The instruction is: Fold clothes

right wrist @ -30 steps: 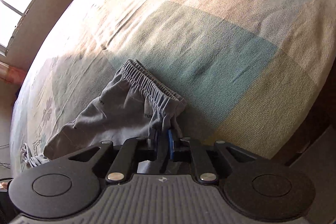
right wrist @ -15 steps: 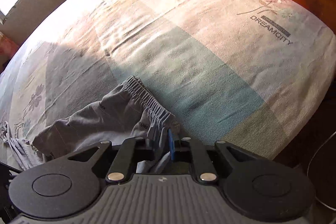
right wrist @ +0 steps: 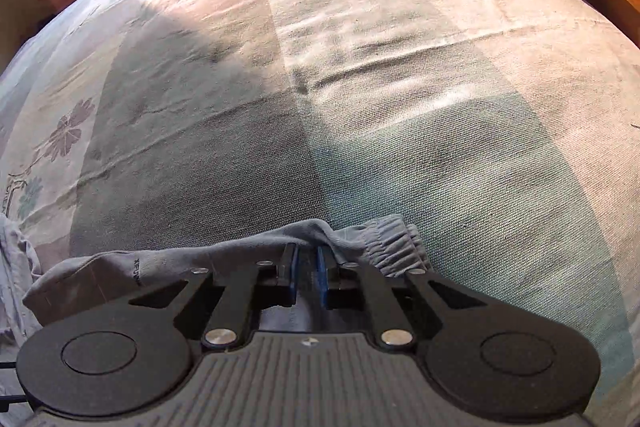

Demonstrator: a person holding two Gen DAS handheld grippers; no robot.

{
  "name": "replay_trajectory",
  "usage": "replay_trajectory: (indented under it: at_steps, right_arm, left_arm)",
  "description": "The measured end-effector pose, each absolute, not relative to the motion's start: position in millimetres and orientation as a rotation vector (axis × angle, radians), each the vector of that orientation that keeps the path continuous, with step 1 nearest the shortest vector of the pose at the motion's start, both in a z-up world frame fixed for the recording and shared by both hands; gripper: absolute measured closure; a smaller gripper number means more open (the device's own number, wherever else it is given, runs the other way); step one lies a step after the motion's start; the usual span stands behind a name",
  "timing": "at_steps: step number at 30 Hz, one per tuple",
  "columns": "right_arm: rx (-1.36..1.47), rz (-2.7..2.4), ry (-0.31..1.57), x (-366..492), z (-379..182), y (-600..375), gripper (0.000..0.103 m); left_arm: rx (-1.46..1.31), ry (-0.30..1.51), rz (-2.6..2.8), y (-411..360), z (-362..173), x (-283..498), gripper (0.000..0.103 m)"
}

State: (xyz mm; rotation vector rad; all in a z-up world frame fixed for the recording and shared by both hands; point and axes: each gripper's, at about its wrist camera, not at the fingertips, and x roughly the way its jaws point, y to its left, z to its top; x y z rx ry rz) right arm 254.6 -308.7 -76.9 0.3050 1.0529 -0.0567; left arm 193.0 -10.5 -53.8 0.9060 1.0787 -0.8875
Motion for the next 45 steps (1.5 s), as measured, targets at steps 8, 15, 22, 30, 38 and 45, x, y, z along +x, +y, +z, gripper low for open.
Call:
replay_trajectory:
  at_steps: [8,15,22,30,38,45]
  right_arm:
    - [0.264,0.147,1.112,242.1,-56.6,-266.8,0.084]
    - [0.270,0.288,1.126,236.6,-51.0,-228.1,0.084]
    - [0.110,0.538,1.116,231.2,-32.3,-170.9,0.084]
    - [-0.253,0.805,1.053,223.1,-36.2,-46.2,0.083]
    - [-0.433,0.730,1.027,230.5,-71.7,42.3,0.083]
    - [-0.468,0.624,1.053,230.6,-77.0,55.7,0.083]
  left_arm:
    - [0.045,1.372,-0.545,57.1,-57.8,238.4,0.060]
    - [-0.465,1.370,-0.390,107.8,-92.9,232.6,0.059]
    - [-0.482,1.351,-0.372,127.5,-85.0,234.2,0.051]
    - [-0.415,1.330,-0.233,178.5,-65.5,241.3,0.039]
    - [-0.435,1.296,-0.243,211.1,-56.4,247.2,0.030]
    - [-0.483,1.278,-0.290,224.6,-56.7,252.3,0.026]
